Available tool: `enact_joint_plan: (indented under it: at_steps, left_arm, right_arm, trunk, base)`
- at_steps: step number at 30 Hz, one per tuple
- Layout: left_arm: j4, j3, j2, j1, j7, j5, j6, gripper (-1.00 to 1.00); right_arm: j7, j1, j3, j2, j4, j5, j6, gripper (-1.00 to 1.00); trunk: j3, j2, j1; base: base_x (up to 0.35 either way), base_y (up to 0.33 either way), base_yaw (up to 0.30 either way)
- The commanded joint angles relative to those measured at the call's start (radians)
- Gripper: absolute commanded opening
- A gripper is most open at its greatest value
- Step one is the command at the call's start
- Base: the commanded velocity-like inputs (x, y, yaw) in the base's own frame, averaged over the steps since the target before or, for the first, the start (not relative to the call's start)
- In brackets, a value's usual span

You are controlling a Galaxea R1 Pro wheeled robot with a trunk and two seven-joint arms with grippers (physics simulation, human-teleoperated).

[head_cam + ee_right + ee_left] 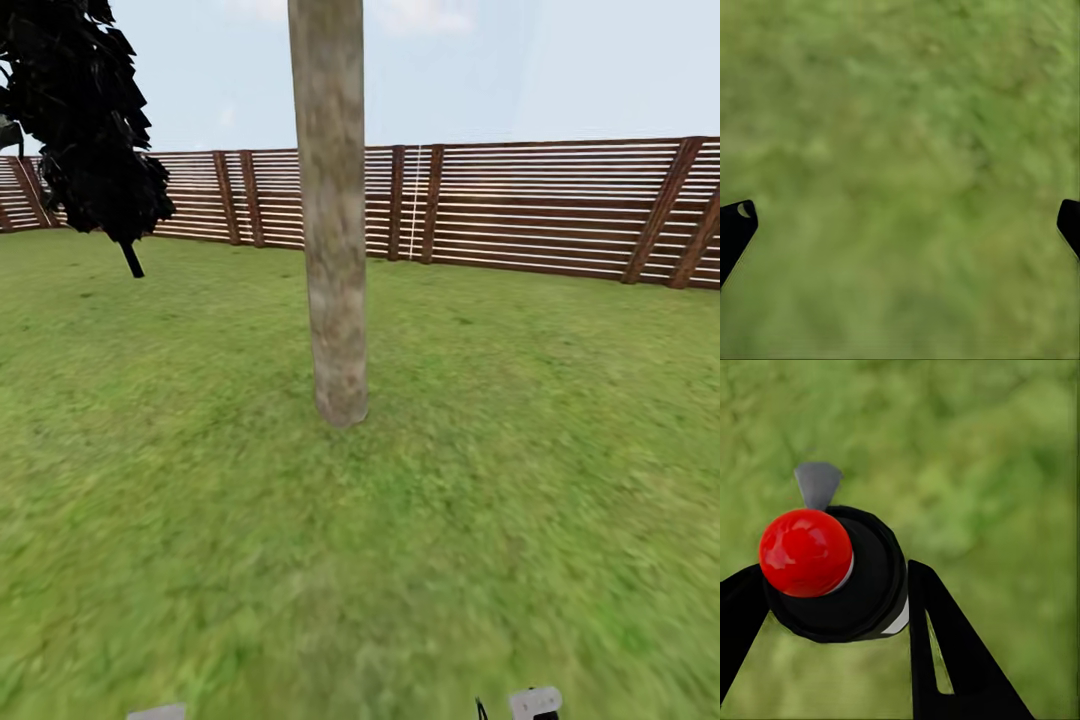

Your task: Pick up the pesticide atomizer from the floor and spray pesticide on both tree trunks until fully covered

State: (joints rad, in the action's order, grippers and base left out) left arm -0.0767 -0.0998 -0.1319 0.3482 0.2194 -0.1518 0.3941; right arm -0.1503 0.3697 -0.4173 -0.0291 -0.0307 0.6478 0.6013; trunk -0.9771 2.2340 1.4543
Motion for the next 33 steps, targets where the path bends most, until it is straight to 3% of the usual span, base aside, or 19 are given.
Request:
enact_joint_plan:
  at_steps: [1,7,15,17,20,22,24,25,26,27,29,30,31,32,33]
  left_arm:
    - [0.000,0.000,0.000,0.000,0.000,0.000,0.000,-1.00]
    - [0.000,0.000,0.000,0.000,0.000,0.000,0.000,-1.00]
    - [-0.022,-0.010,0.000,0.005,0.000,0.015,-0.003,-1.00]
    - [-0.037,-0.013,-0.006,0.013,-0.003,0.025,-0.008,-1.00]
    - [-0.051,-0.014,-0.018,0.019,-0.020,0.081,-0.010,-1.00]
    - [-0.078,-0.014,-0.034,0.040,-0.087,0.127,-0.010,-1.00]
    - [-0.125,-0.014,-0.054,0.054,-0.252,0.170,-0.013,-1.00]
    - [-0.158,-0.014,-0.074,0.072,-0.385,0.194,-0.019,-1.00]
    - [-0.191,-0.014,-0.113,0.125,-0.611,0.258,-0.055,-1.00]
    - [-0.200,-0.014,-0.133,0.170,-0.764,0.334,-0.108,-1.00]
    - [-0.213,-0.014,-0.143,0.228,-0.928,0.447,-0.158,-1.00]
    - [-0.219,-0.014,-0.139,0.255,-1.037,0.573,-0.173,-1.00]
    - [-0.241,-0.012,-0.131,0.260,-1.124,0.708,-0.179,-1.00]
    - [-0.259,-0.012,-0.129,0.261,-1.162,0.751,-0.184,-1.00]
    - [-0.269,-0.011,-0.127,0.262,-1.181,0.767,-0.191,-1.00]
  right_arm:
    - [0.000,0.000,0.000,0.000,0.000,0.000,0.000,1.00]
    - [-0.001,0.000,-0.001,0.002,-0.001,0.000,0.000,1.00]
    - [-0.004,0.001,-0.005,0.004,-0.005,-0.001,0.000,1.00]
    - [-0.002,0.001,-0.004,0.007,-0.043,-0.001,-0.001,1.00]
    - [0.003,0.002,-0.002,0.021,-0.182,0.000,-0.006,1.00]
    - [0.008,0.002,0.001,0.039,-0.252,0.004,-0.022,1.00]
    - [0.072,0.012,0.024,0.050,-0.298,0.033,-0.049,1.00]
    - [0.158,0.024,0.049,0.053,-0.334,0.052,-0.058,1.00]
    - [0.335,0.044,0.087,0.055,-0.400,0.072,-0.082,1.00]
    - [0.472,0.060,0.118,0.055,-0.442,0.081,-0.122,1.00]
    - [0.666,0.087,0.186,0.056,-0.498,0.087,-0.180,1.00]
    - [0.780,0.105,0.273,0.065,-0.540,0.088,-0.229,1.00]
    - [0.804,0.110,0.312,0.072,-0.552,0.088,-0.265,1.00]
    - [0.809,0.111,0.319,0.073,-0.554,0.089,-0.273,1.00]
    - [0.811,0.111,0.322,0.074,-0.554,0.089,-0.276,1.00]
  trunk:
    - [0.001,0.000,0.000]
    - [0.001,0.000,0.000]
    - [0.001,0.000,0.000]
    - [0.001,0.000,0.000]
    - [0.001,0.000,0.000]
    - [0.001,0.000,0.000]
    - [0.001,0.000,0.000]
    - [0.001,0.000,0.000]
    - [0.001,0.000,0.000]
    - [0.001,0.000,0.000]
    - [0.001,0.000,0.000]
    - [0.001,0.000,0.000]
    - [0.001,0.000,0.000]
    - [0.001,0.000,0.000]
    - [0.001,0.000,0.000]
  base:
    - [0.343,0.000,0.000]
    - [0.268,0.020,0.000]
    - [0.005,0.000,0.000]
    - [0.000,0.000,0.000]
    - [0.000,0.000,0.000]
    - [0.000,0.000,0.000]
    - [0.000,0.000,0.000]
    - [0.000,0.000,0.000]
    - [0.000,0.000,0.000]
    - [0.000,0.000,0.000]
    - [0.000,0.000,0.000]
    - [0.000,0.000,0.000]
    - [0.000,0.000,0.000]
    - [0.000,0.000,0.000]
    - [0.000,0.000,0.000]
